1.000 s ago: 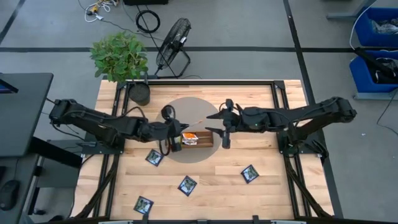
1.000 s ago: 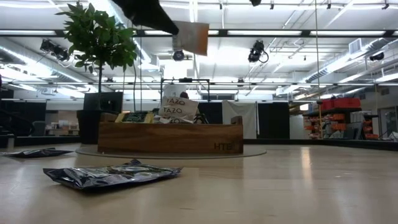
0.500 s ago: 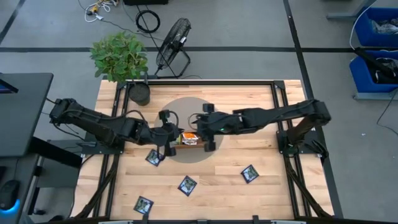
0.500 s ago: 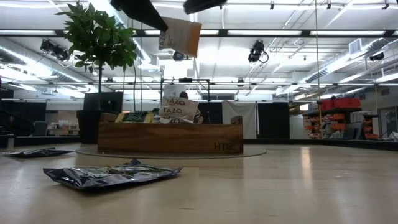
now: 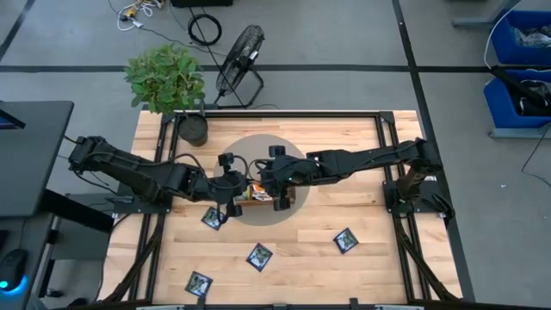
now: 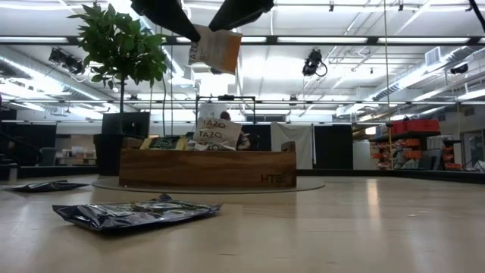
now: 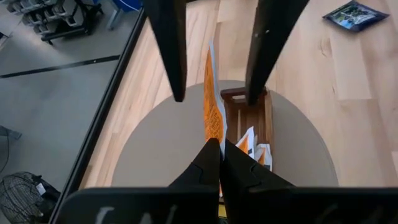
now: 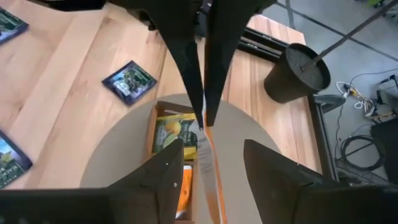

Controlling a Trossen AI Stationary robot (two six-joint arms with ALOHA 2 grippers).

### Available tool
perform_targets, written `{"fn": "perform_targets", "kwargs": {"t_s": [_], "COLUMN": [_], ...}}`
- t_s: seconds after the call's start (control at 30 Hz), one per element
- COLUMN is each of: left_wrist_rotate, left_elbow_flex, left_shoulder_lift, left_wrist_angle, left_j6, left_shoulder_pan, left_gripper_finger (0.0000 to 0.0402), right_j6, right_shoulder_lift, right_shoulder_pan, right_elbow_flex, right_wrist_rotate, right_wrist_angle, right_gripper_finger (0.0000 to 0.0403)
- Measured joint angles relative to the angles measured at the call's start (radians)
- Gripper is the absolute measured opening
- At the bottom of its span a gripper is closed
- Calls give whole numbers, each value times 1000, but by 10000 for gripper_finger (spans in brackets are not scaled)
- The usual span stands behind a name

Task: Pick & Place Tea
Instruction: Put the orange tea bag into the wooden organizer

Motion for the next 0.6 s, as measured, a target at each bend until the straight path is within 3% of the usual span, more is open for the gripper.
{"fn": "perform_targets", "kwargs": {"t_s": [0.33,0.6], "left_wrist_rotate": [0,-28], "left_elbow_flex": [0,0], "left_shoulder_lift": [0,0], "left_wrist_angle": [1,3], "left_j6": [3,12], "left_shoulder_pan": [0,1], "left_gripper_finger": [1,1], "right_j6": [1,-5], "right_shoulder_lift": [0,0], "right_shoulder_pan": [-21,-22], "right_elbow_flex": [0,0], "right_wrist_rotate": [-6,-61], "right_wrist_angle": [-8,-17], "right_gripper_finger": [170,93]}}
